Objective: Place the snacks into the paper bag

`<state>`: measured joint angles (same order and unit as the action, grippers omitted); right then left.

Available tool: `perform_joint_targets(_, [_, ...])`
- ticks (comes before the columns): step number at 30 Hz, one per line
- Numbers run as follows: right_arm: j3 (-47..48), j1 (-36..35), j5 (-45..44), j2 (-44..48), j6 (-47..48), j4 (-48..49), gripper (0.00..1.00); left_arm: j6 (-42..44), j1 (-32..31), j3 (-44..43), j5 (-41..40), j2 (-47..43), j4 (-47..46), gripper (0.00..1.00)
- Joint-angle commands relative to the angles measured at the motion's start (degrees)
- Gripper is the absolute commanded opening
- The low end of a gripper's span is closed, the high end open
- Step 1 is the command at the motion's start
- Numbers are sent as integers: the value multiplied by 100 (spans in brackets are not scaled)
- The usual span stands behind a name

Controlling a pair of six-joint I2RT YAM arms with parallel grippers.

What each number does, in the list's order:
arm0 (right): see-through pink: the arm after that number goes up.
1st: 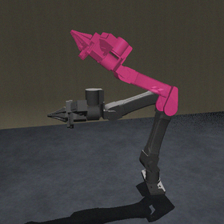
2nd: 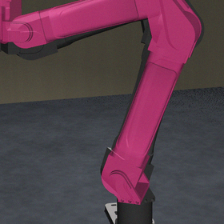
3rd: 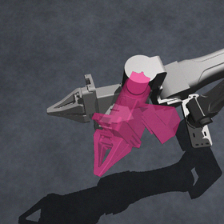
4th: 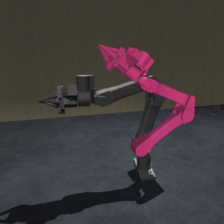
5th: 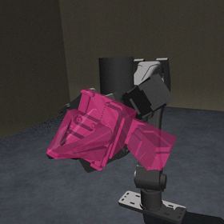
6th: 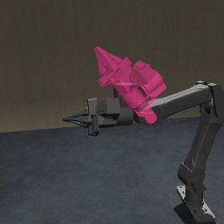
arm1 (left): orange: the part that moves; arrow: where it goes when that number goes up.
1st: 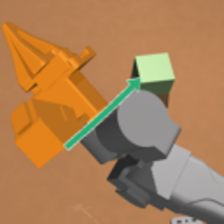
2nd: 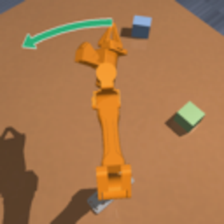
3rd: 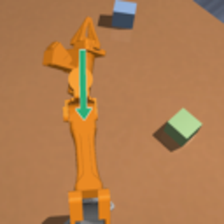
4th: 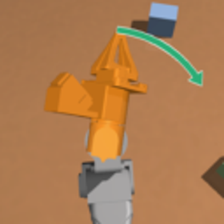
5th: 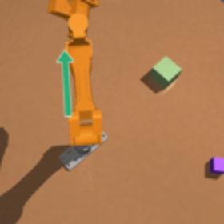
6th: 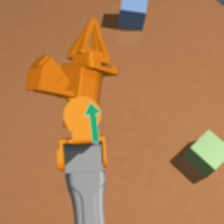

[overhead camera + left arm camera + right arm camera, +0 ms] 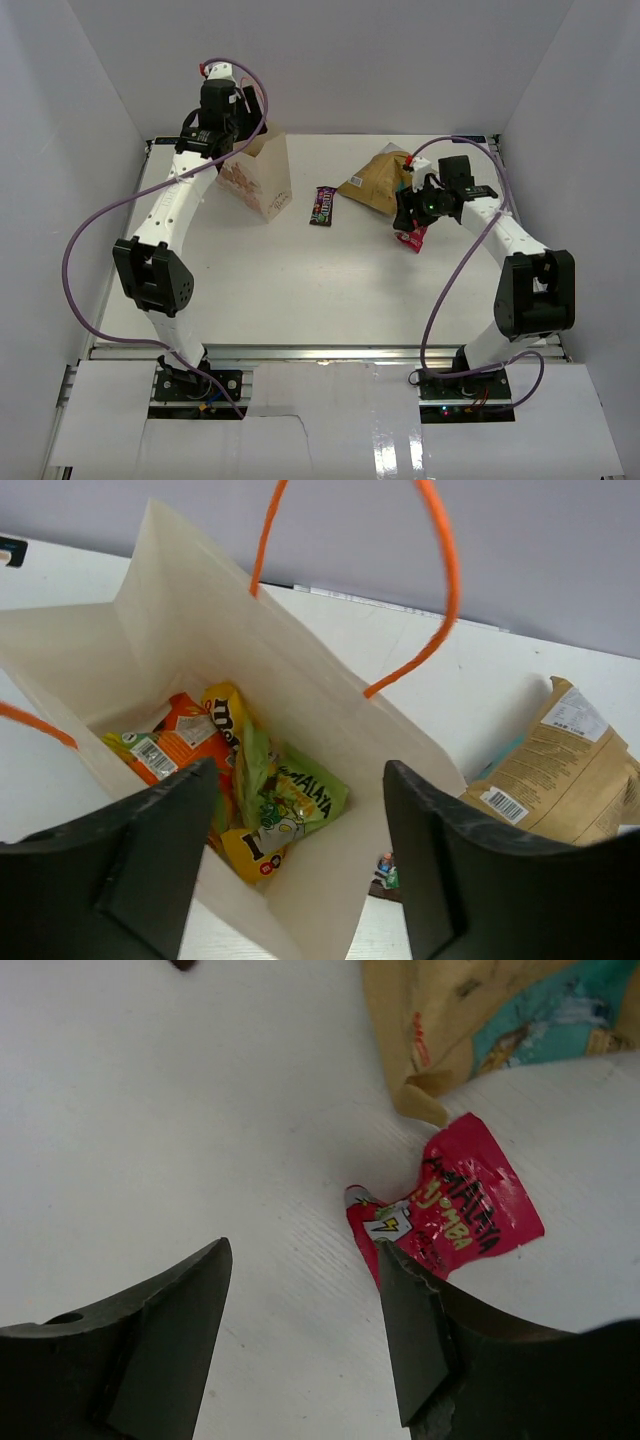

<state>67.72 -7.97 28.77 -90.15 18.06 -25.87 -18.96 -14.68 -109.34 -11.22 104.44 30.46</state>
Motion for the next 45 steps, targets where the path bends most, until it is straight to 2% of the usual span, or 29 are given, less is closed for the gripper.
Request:
perform_joint_targets(1, [119, -284, -2028, -187, -907, 406, 67, -11, 44, -290, 269, -231, -57, 80])
perform_joint_targets(4, [39, -346, -2831, -371, -1261, 592, 68, -11, 44, -185, 698, -459, -232, 84])
perform_joint_targets(6, [39, -346, -3035, -546, -1402, 574, 69, -2, 44, 236, 1050, -889, -487, 85])
perform_joint_targets(7, [-4, -355, -2983, -600, -1393, 574, 68, -55, 44, 507, 1470, -1099, -975, 86])
perform_joint_targets(8, [-31, -355, -2966, -713, -1359, 618, 68, -125, 44, 1197, 1630, -1606, -1276, 89])
perform_joint_targets(10, [-5, -372, -2930, -881, -1271, 566, 68, -413, 44, 1939, 2104, -2145, -2196, 97])
perform_joint_targets(11, [108, -372, -2930, -1082, -1244, 504, 67, -529, 44, 2587, 2211, -2600, -2419, 98])
perform_joint_targets(13, [249, -372, -2711, -1302, -1209, 293, 67, -870, 44, 3100, 2457, -2954, -2815, 98])
perform_joint_targets(19, [487, -381, -2394, -1822, -1305, 83, 64, -1889, 35, 4648, 3336, -3746, -2993, 98])
perform_joint_targets(22, [470, -381, -2368, -1980, -1349, 29, 59, -2251, 0, 5428, 3565, -4036, -3245, 98])
perform_joint_targets(23, [452, -381, -2359, -2032, -1349, 12, 51, -2479, -17, 5623, 3601, -4098, -3326, 98])
perform_joint_targets(25, [365, -381, -2280, -2068, -1358, -6, 42, -2682, -114, 6123, 3680, -4247, -3615, 98])
perform_joint_targets(28, [224, -372, -2218, -2086, -1323, -41, 21, -2946, -420, 6494, 3619, -4214, -3810, 98])
perform_joint_targets(31, [127, -355, -2140, -2024, -1253, -59, 8, -2982, -920, 6566, 3461, -4020, -3880, 98])
perform_joint_targets(34, [40, -267, -1780, -1640, -981, -68, 8, -3052, -1360, 6540, 3434, -3495, -4082, 98])
perform_joint_targets(38, [-171, -56, -350, -927, -7, -94, 8, -3254, -1705, 6461, 3565, -2869, -4513, 98])
perform_joint_targets(39, [-224, -38, 350, -778, 448, -146, 8, -3298, -1801, 6417, 3574, -2738, -4635, 98])
perform_joint_targets(41, [-312, -47, 1143, -469, 872, -269, 8, -3386, -1881, 6268, 3662, -2326, -4707, 98])
perform_joint_targets(45, [-330, -179, 1903, -337, 1602, -734, 8, -3474, -2100, 5916, 3812, -1674, -4882, 98])
